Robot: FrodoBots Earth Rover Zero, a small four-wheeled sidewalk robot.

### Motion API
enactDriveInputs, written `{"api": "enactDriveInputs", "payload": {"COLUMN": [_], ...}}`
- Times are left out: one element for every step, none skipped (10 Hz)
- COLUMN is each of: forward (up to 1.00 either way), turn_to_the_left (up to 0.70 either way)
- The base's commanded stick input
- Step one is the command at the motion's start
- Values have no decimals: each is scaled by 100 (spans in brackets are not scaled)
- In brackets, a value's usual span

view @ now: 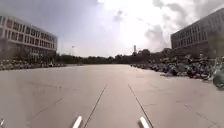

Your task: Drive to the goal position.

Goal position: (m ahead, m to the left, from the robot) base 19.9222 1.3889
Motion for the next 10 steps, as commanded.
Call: {"api": "enactDriveInputs", "payload": {"forward": [100,100,100,100,100,100,100,100,100,100], "turn_to_the_left": [-1,-1,4,11,25,31,26,20,9,8]}}
